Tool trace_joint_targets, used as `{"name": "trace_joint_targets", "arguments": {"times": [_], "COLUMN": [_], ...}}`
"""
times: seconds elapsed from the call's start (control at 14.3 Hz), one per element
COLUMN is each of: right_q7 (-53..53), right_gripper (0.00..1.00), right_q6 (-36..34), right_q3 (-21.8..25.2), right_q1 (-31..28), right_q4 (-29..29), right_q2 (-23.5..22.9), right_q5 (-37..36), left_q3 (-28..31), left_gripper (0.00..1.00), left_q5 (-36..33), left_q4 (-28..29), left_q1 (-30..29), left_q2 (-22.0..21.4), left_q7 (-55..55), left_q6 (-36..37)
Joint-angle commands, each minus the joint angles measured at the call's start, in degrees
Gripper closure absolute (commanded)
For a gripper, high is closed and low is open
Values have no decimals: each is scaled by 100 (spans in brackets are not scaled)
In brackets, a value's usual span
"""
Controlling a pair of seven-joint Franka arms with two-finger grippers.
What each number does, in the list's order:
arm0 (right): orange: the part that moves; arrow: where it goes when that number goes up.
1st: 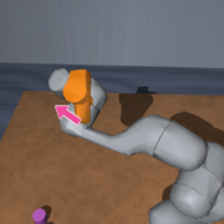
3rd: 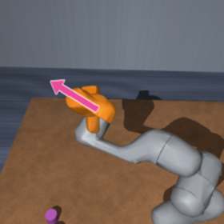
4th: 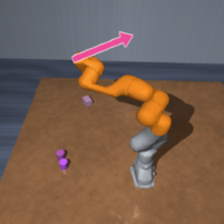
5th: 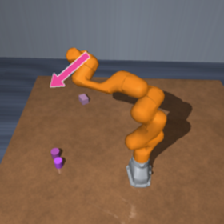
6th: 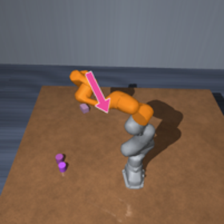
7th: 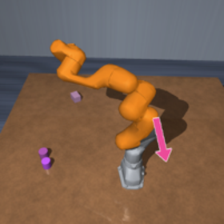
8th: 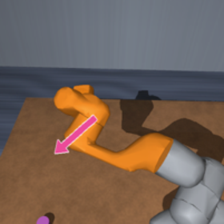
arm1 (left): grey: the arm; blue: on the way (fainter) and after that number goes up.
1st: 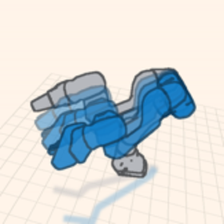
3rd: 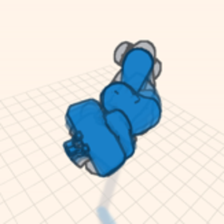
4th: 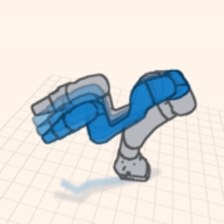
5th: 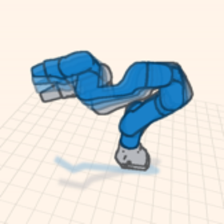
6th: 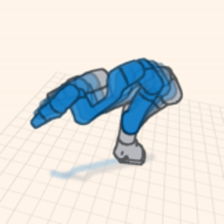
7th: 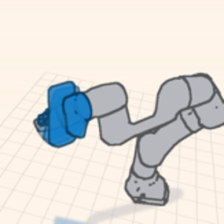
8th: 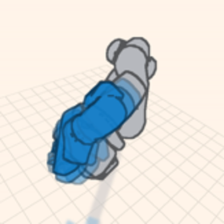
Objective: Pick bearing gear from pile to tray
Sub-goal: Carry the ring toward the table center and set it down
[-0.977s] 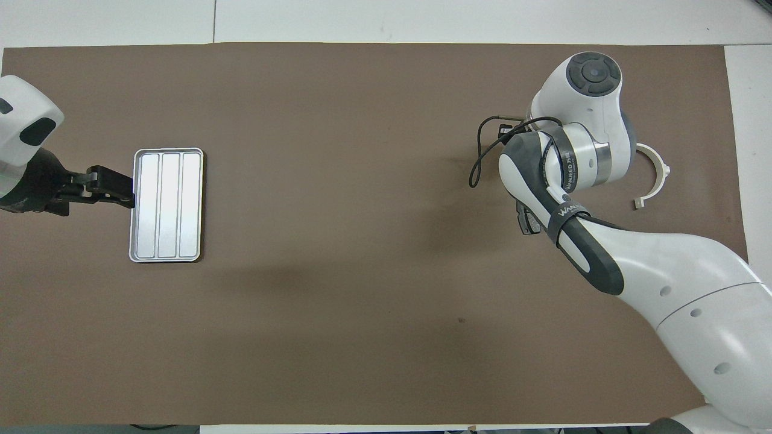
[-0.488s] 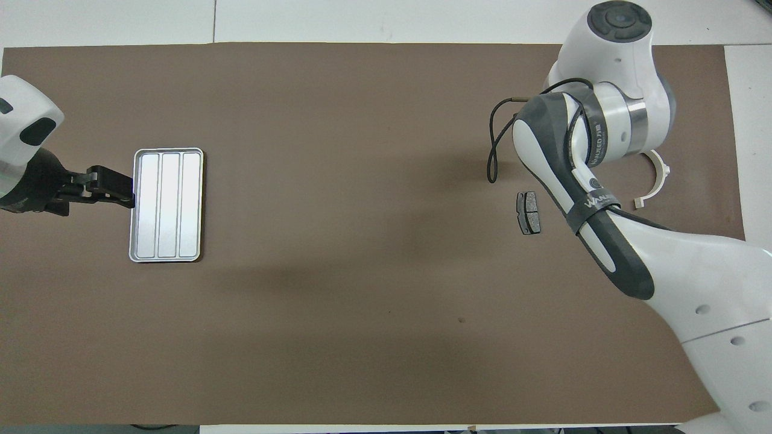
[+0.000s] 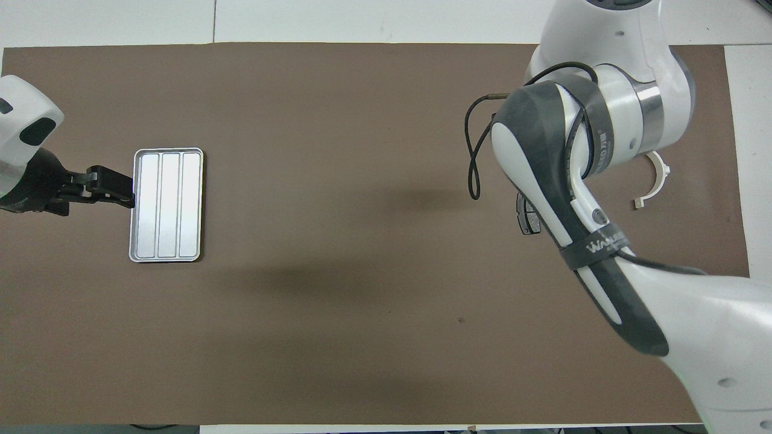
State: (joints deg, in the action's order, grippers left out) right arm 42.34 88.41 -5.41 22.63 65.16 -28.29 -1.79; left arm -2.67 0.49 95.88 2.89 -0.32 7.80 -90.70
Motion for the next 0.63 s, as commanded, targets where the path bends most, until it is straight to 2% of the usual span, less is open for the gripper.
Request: {"name": "trace_joint_targets", "arguments": {"times": [0.0, 0.14, 0.28, 0.42, 0.56], "right_q7": [1745, 2425, 2796, 3042, 3394], "right_gripper": [100, 100, 100, 100, 100], "right_q6": [578, 1017, 1388, 1503, 2054], "right_q3": [-21, -22, -22, 5, -13], "right_q1": [591, 1057, 1138, 1470, 1525], "right_q4": [-30, 66, 294, 278, 286], "right_q2": [-88, -176, -307, -806, -1194], "right_q5": [170, 187, 170, 74, -110], "left_q3": [48, 48, 48, 48, 39], "left_gripper": [0, 0, 0, 0, 0], "left_q5": [21, 21, 21, 21, 21], "left_q4": [36, 36, 36, 36, 36], "left_q1": [45, 45, 45, 45, 45], "left_q2": [-91, -91, -91, -91, -91], "left_q7": [-15, -15, -15, -15, -15], "left_q6": [8, 17, 8, 8, 8]}}
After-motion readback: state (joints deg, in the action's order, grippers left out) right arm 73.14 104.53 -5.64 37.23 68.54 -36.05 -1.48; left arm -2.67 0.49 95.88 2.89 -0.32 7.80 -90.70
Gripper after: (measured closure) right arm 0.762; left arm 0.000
